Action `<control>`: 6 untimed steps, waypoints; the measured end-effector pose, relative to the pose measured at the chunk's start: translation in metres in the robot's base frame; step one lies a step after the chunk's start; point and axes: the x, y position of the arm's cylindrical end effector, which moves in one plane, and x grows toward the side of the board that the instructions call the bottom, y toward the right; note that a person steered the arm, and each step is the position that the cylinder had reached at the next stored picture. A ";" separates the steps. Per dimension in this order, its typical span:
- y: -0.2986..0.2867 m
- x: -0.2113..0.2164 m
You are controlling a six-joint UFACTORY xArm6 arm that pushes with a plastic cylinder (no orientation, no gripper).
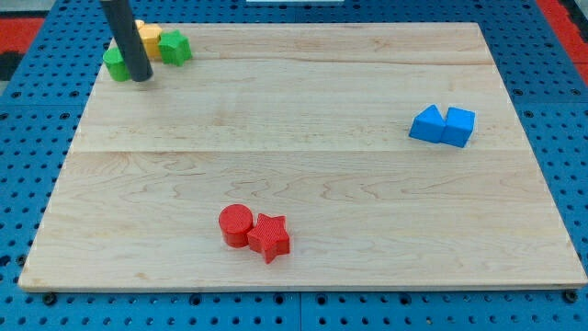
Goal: Move the green circle to the yellow blocks
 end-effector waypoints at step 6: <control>0.077 0.001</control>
